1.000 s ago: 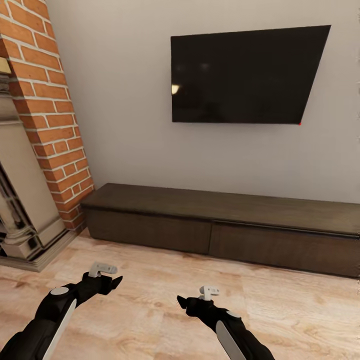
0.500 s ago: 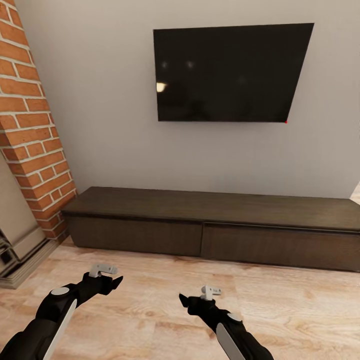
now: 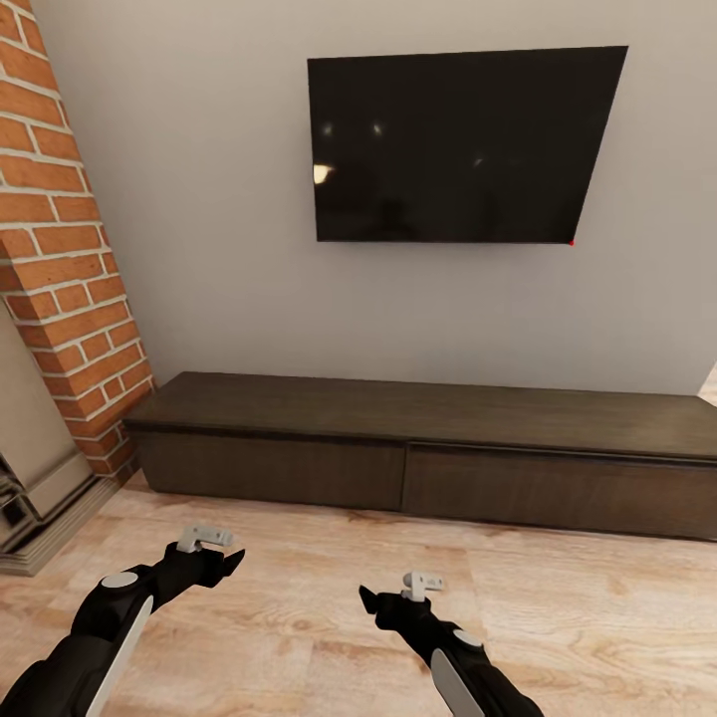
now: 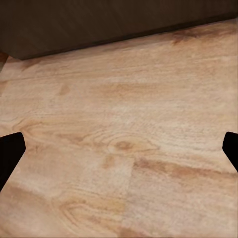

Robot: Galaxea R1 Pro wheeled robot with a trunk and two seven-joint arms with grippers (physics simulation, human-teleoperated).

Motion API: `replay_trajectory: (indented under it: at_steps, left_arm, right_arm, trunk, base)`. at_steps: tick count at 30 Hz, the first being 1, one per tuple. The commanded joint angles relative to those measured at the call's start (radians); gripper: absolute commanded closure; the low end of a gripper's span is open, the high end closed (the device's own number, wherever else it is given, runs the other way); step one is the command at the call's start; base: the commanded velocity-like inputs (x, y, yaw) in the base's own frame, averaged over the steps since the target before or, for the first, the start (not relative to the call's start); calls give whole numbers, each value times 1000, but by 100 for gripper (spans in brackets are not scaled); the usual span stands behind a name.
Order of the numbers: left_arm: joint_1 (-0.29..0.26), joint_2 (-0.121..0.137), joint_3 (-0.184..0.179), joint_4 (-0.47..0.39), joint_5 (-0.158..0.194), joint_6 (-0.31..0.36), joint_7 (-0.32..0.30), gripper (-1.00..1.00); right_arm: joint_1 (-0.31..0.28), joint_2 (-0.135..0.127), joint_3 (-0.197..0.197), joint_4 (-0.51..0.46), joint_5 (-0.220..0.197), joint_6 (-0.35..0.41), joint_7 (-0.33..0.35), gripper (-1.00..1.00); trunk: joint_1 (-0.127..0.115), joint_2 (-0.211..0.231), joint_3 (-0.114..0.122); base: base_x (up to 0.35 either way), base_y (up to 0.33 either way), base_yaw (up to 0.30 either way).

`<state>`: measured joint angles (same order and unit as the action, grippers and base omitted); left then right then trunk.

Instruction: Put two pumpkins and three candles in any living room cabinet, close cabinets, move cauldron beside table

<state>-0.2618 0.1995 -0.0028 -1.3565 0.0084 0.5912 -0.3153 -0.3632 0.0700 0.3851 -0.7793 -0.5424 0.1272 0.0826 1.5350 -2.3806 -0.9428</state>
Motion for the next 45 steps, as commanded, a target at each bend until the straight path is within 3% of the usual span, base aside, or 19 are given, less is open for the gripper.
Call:
replay_trajectory:
  at_steps: [1,11,13,16,18,19,22,23,28,30,36,45]
  left_arm:
    - [-1,0,0,-1,1,6,-2,-100]
    - [-1,1,0,-1,0,1,-1,-100]
    - [-1,1,0,-1,0,0,-1,-100]
    - [-1,1,1,-1,1,-2,-1,-100]
    - [-1,1,1,-1,1,-2,-1,-100]
    - [-1,1,1,-1,1,-2,-1,-100]
    - [-1,1,2,0,2,-3,-1,-100]
    - [-1,1,3,-1,2,-3,-1,-100]
    - [-1,-1,3,0,2,-4,-1,-100]
    - [-1,-4,2,0,2,-3,-1,-100]
    - [-1,-10,-1,1,3,-5,1,-100]
    - [-1,-9,2,1,11,-8,-2,-100]
  right_arm:
    - [0,0,0,-2,-8,3,1,-100]
    - [0,-4,-6,-20,-23,12,8,-100]
    - [0,-15,-21,-68,-45,25,17,-100]
    - [0,-65,-43,-210,-98,105,48,-100]
    - [1,-132,-51,-343,-157,214,85,-100]
    - [1,-148,-52,-373,-176,240,96,-100]
    - [1,-220,-62,-483,-332,343,186,-100]
    - [1,-235,-70,-498,-381,360,223,-100]
    - [0,-284,-127,-525,-539,447,408,-100]
    - [1,-288,-157,-539,-574,491,449,-100]
    - [1,-292,-264,-669,-607,543,482,-100]
    - [1,-292,-283,-672,-610,561,483,-100]
  trunk:
    - [0,0,-1]
    - [0,0,-1]
    - [0,0,-1]
    - [0,0,-1]
    - [0,0,-1]
    - [0,0,-1]
    - [0,0,-1]
    - [0,0,-1]
    - [0,0,-1]
    - [0,0,-1]
    - [0,0,-1]
    - [0,0,-1]
  base:
    - [0,0,0]
    - [89,74,0]
    - [48,33,0]
    - [20,13,0]
    - [7,5,0]
    - [5,3,0]
    - [2,1,0]
    - [0,0,0]
    - [0,0,0]
    - [32,0,0]
    - [197,0,0]
    - [28,0,0]
